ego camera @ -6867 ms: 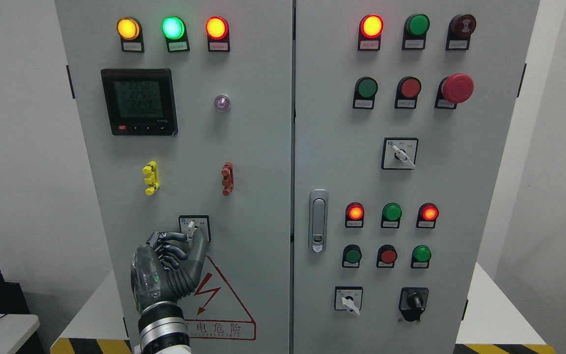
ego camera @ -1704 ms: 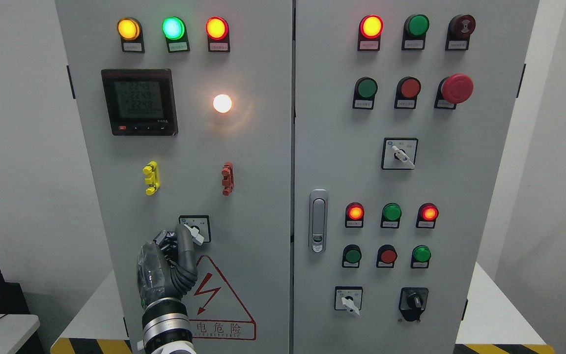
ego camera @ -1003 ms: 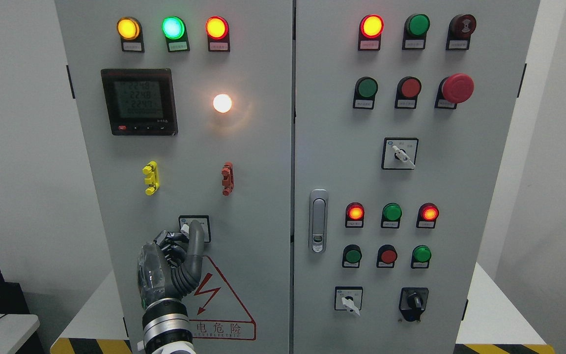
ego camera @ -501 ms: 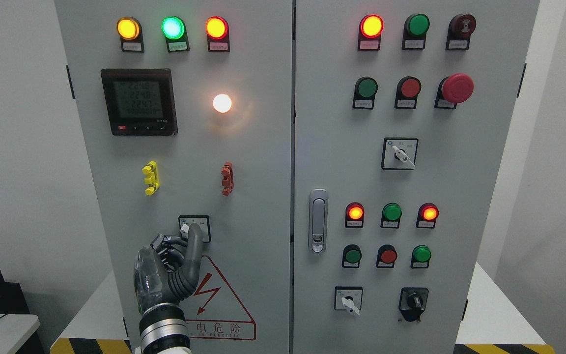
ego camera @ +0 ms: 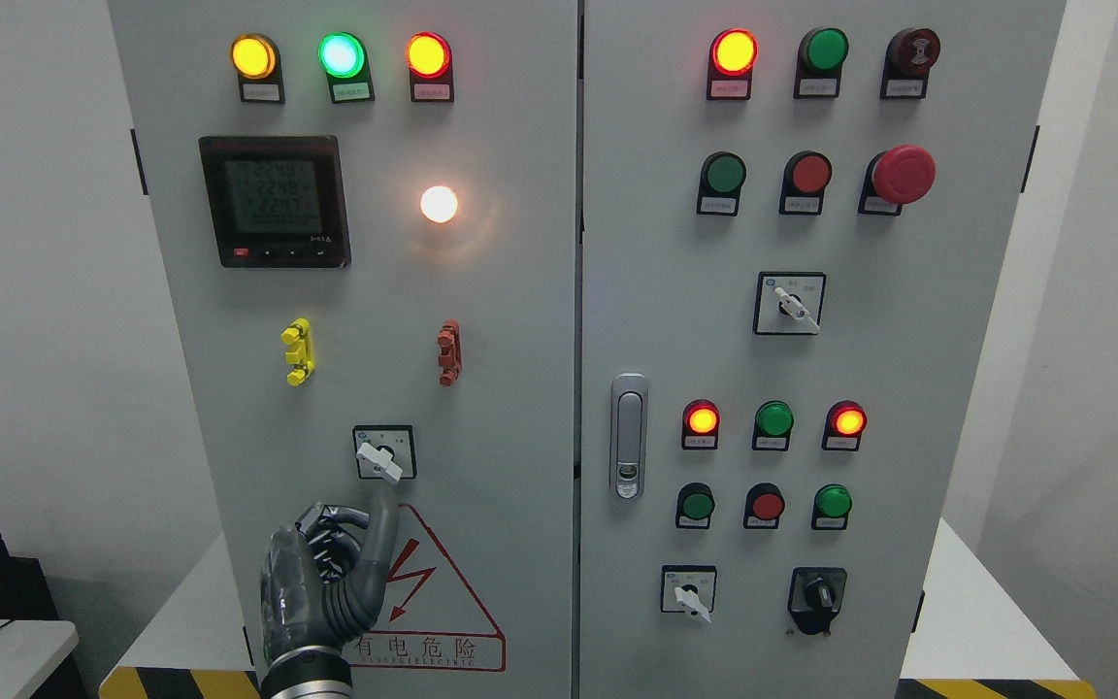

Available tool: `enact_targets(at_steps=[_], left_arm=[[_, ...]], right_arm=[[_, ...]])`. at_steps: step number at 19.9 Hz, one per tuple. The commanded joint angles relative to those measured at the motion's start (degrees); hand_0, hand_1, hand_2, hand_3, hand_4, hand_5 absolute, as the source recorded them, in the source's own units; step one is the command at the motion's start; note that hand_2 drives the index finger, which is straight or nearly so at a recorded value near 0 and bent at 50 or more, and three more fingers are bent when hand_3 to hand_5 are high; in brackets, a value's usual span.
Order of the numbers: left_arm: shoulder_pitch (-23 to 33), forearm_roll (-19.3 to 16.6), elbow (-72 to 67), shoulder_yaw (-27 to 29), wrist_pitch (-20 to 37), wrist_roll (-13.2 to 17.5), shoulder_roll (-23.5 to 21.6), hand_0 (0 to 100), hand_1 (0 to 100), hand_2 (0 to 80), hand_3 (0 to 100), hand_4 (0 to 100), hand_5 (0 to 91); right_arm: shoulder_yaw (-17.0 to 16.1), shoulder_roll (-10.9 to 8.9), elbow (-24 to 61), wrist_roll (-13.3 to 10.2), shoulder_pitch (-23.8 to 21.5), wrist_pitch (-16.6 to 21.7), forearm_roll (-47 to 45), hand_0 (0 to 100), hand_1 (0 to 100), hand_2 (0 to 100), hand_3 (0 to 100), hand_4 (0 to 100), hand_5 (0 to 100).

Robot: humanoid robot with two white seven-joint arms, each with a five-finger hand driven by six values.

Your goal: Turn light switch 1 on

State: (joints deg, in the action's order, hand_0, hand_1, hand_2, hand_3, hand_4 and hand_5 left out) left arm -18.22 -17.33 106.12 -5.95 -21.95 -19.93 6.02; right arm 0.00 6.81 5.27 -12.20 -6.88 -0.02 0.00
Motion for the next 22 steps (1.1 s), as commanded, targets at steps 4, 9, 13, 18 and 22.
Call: enact_targets(at_steps=[4, 9, 13, 18, 22], left_arm=[[12.67, -0.08, 4.10, 14.19, 16.99, 11.64, -0.58, 10, 30, 57.5, 100, 99, 87.2], [22.42, 0.36, 3.57, 27.98, 30.28, 20.26, -1.10, 2, 25, 49.6, 94, 92, 57.6], [26.39, 3.52, -0.98, 39.32, 39.50, 28.09, -1.28, 0, 18, 42.7, 75, 78, 46.9], [30.17, 4.85, -17.04, 49.88, 44.79, 33.46, -1.98, 0, 15, 29.0, 51, 55, 30.9], [31.31, 4.76, -36.29, 54.99, 44.98, 34.79, -2.33, 0, 15, 13.7, 33, 41, 25.2]], right_arm=[[1.32, 0.05, 0.00, -0.02, 0.02, 0.02, 0.26, 12, 39, 0, 0, 0, 0], [1.32, 0.05, 0.00, -0.02, -0.06, 0.02, 0.26, 12, 39, 0, 0, 0, 0], [1.32, -0.04, 0.00, -0.02, -0.06, 0.02, 0.26, 12, 39, 0, 0, 0, 0], [1.32, 0.05, 0.00, -0.02, -0.06, 0.02, 0.26, 12, 39, 0, 0, 0, 0], [1.32, 0.05, 0.00, -0.02, -0.06, 0.02, 0.26, 12, 39, 0, 0, 0, 0]])
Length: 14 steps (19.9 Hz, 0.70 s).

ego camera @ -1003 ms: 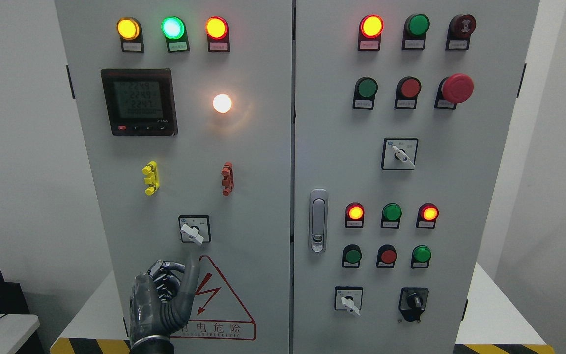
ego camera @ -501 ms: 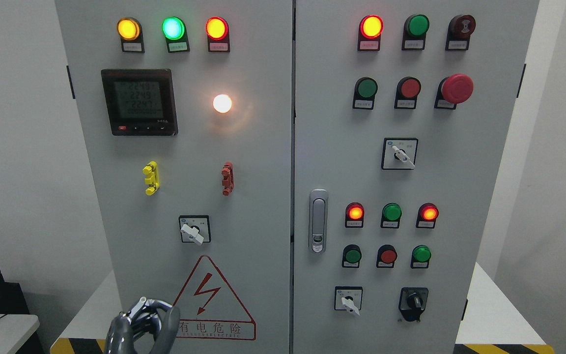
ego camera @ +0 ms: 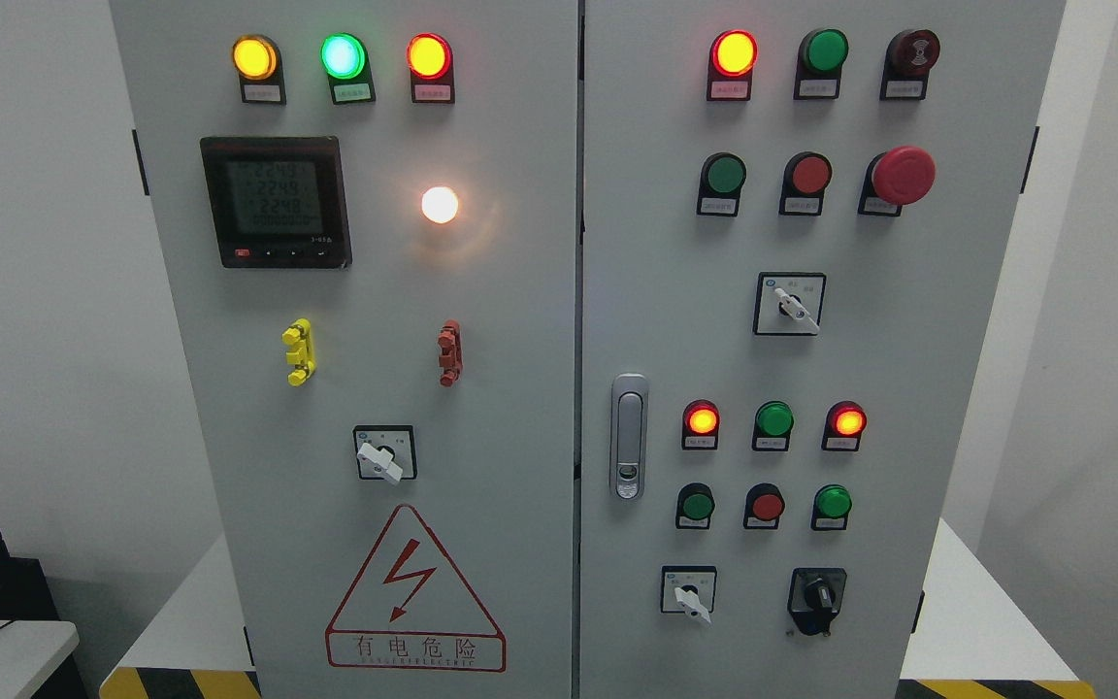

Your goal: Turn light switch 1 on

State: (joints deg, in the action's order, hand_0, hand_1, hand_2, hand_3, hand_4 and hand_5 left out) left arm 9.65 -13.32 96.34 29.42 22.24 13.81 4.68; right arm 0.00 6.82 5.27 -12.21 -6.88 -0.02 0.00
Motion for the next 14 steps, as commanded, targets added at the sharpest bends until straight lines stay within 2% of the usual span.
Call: enact_targets(at_steps=[1, 2, 3, 5, 6, 7, 10, 14], left_arm=[[4.06, 0.75, -30.82, 19.88, 0.79, 0.52, -1.08, 0, 15, 6.7, 25, 34, 20.9], [4.32, 0.75, -34.96, 20.14, 0.79, 0.43, -1.43, 0, 15, 5.1, 23, 32, 19.4], [4.59, 0.75, -38.91, 20.32, 0.79, 0.26, -1.52, 0, 14, 0.0, 16, 25, 14.3], [5.11, 0.75, -47.70, 20.06, 0.70, -1.50, -1.87, 0, 11, 0.0, 9, 18, 9.9], [5.38, 0.49, -50.44, 19.80, 0.70, -1.77, -2.13, 0, 8, 0.0, 2, 12, 5.2], [5.47, 0.05, -54.03, 19.36, 0.70, -1.94, -2.40, 0, 6, 0.0, 0, 11, 4.2], [6.26, -1.18, -63.44, 17.52, 0.09, -1.86, -2.75, 0, 5, 0.0, 0, 4, 0.0], [7.23, -1.71, -76.89, 9.71, 0.35, -2.38, -3.54, 2, 6, 0.0, 0, 0, 0.0]], right_arm=[[1.32, -0.05, 0.00, -0.01, 0.02, 0.02, 0.26, 12, 39, 0, 0, 0, 0], [1.32, -0.05, 0.00, -0.01, -0.06, 0.02, 0.26, 12, 39, 0, 0, 0, 0], [1.32, 0.04, 0.00, -0.01, 0.02, 0.02, 0.26, 12, 39, 0, 0, 0, 0], [1.32, -0.05, 0.00, -0.01, 0.02, 0.02, 0.26, 12, 39, 0, 0, 0, 0], [1.32, -0.05, 0.00, -0.01, 0.02, 0.02, 0.26, 12, 39, 0, 0, 0, 0], [1.32, -0.05, 0.00, -0.01, -0.06, 0.02, 0.26, 12, 39, 0, 0, 0, 0], [1.32, -0.05, 0.00, -0.01, 0.02, 0.02, 0.26, 12, 39, 0, 0, 0, 0], [1.32, 0.04, 0.00, -0.01, 0.02, 0.02, 0.26, 12, 39, 0, 0, 0, 0]])
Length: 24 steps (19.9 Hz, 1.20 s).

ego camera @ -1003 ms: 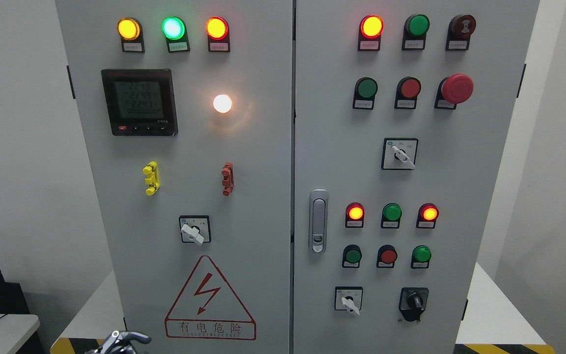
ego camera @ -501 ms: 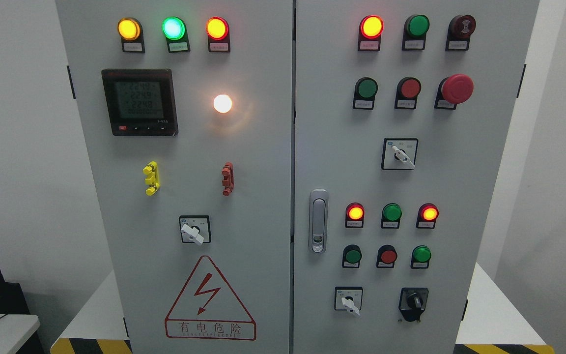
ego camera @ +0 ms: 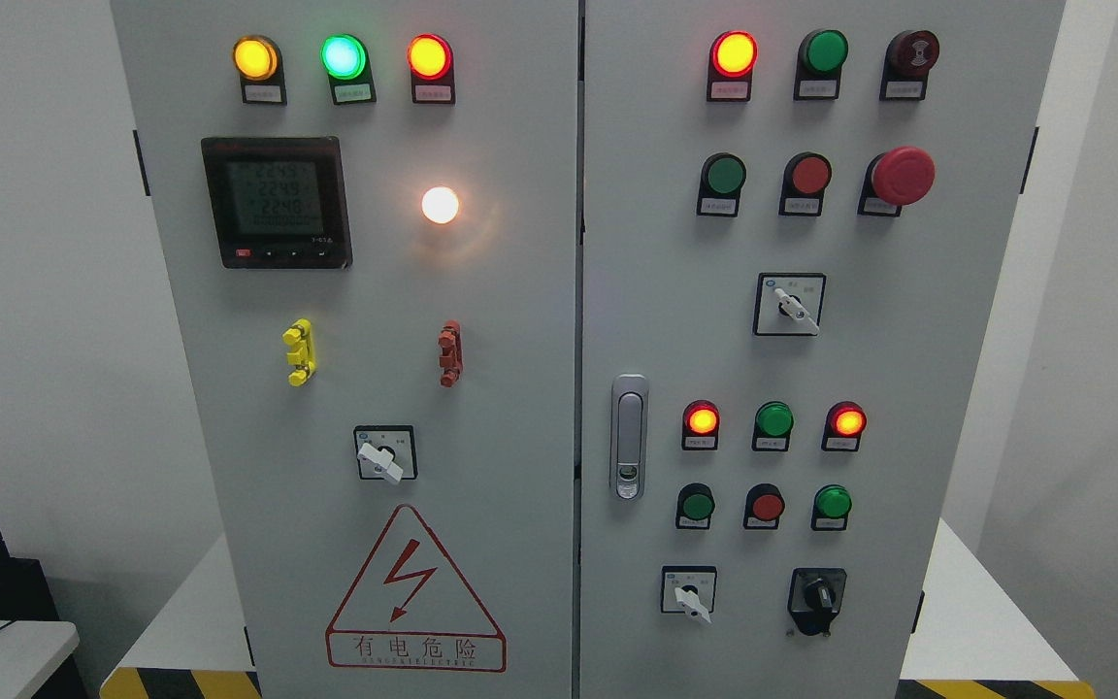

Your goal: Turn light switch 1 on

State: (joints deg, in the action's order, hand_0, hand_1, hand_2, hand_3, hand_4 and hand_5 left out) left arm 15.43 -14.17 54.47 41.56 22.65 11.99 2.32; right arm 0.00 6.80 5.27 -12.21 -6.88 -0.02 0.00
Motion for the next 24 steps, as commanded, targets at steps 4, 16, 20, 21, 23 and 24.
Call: enact_targets(at_steps=[4, 16, 20, 21, 23, 24], left_arm=[[1.35, -0.68, -45.22, -13.32, -0.23, -1.97, -1.17, 5, 3, 0.0, 0, 0, 0.0], [-7.69, -0.95, -50.69, -34.70, -15.42, -1.18, -0.38, 16, 6, 0.0, 0, 0, 0.0], [-9.02, -0.95, -48.94, -35.93, -19.13, -1.70, -0.21, 16, 6, 0.0, 0, 0, 0.0], [-9.19, -0.95, -48.76, -36.20, -19.48, -1.79, -0.29, 17, 6, 0.0, 0, 0, 0.0], [-9.28, -0.95, -48.67, -36.64, -19.75, -1.97, -0.38, 17, 6, 0.0, 0, 0, 0.0], [-9.28, -0.95, -48.67, -36.64, -19.75, -2.05, -0.47, 17, 6, 0.0, 0, 0, 0.0]], right_arm=[[1.32, -0.03, 0.00, -0.01, 0.02, 0.02, 0.26, 12, 39, 0, 0, 0, 0], [1.32, -0.03, 0.00, -0.01, 0.02, 0.02, 0.26, 12, 39, 0, 0, 0, 0], [1.32, -0.03, 0.00, -0.01, 0.02, 0.02, 0.26, 12, 39, 0, 0, 0, 0], [1.32, -0.03, 0.00, -0.01, 0.02, 0.02, 0.26, 12, 39, 0, 0, 0, 0], [1.32, 0.06, 0.00, -0.01, 0.02, 0.02, 0.26, 12, 39, 0, 0, 0, 0], [1.32, 0.06, 0.00, -0.01, 0.02, 0.02, 0.26, 12, 39, 0, 0, 0, 0]])
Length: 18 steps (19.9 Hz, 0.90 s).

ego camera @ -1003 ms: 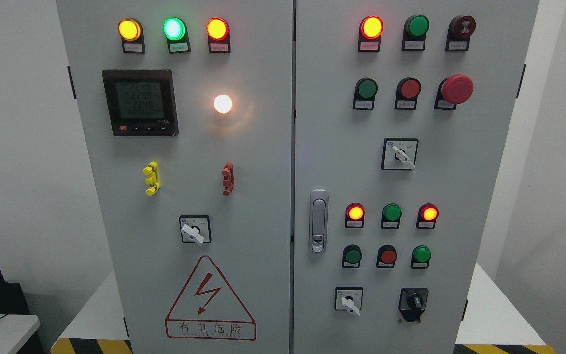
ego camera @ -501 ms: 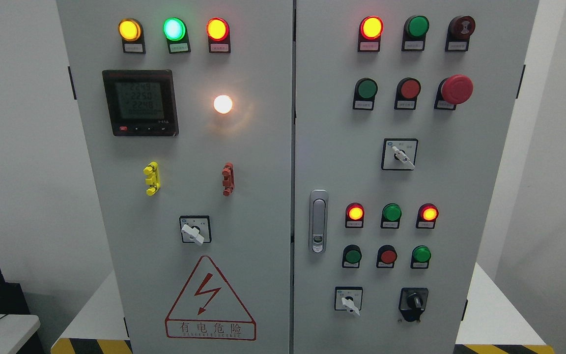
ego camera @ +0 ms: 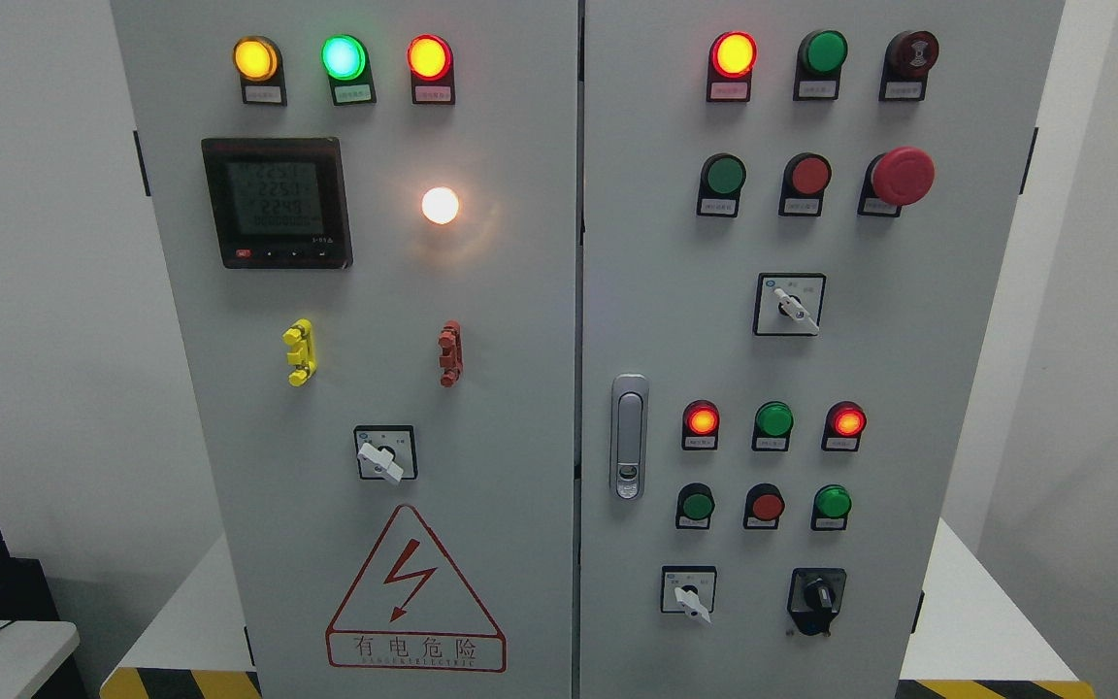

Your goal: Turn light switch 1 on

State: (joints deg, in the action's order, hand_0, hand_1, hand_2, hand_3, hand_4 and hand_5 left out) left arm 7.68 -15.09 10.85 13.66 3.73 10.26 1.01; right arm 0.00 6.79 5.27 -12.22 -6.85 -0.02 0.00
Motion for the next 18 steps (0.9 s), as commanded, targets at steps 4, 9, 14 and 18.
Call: enact_targets(at_steps=[4, 9, 14, 18], left_arm=[[-1.44, 0.15, -5.14, -8.56, -0.74, -1.38, 0.49, 17, 6, 0.0, 0, 0, 0.0], [-1.44, 0.24, -5.14, -8.56, -0.65, -1.47, 0.58, 18, 6, 0.0, 0, 0, 0.0], [-1.44, 0.50, -5.49, -8.30, -0.65, -1.56, 0.75, 18, 5, 0.0, 0, 0, 0.0], [-1.44, 0.59, -5.41, -8.30, -0.74, -1.56, 0.75, 18, 5, 0.0, 0, 0, 0.0]], right_arm=[[1.32, -0.02, 0.00, 0.00, 0.00, 0.02, 0.26, 12, 39, 0, 0, 0, 0], [1.32, 0.07, 0.00, 0.00, 0.00, 0.02, 0.26, 12, 39, 0, 0, 0, 0], [1.32, 0.07, 0.00, 0.00, 0.00, 0.02, 0.26, 12, 39, 0, 0, 0, 0], [1.32, -0.02, 0.00, 0.00, 0.00, 0.02, 0.26, 12, 39, 0, 0, 0, 0]])
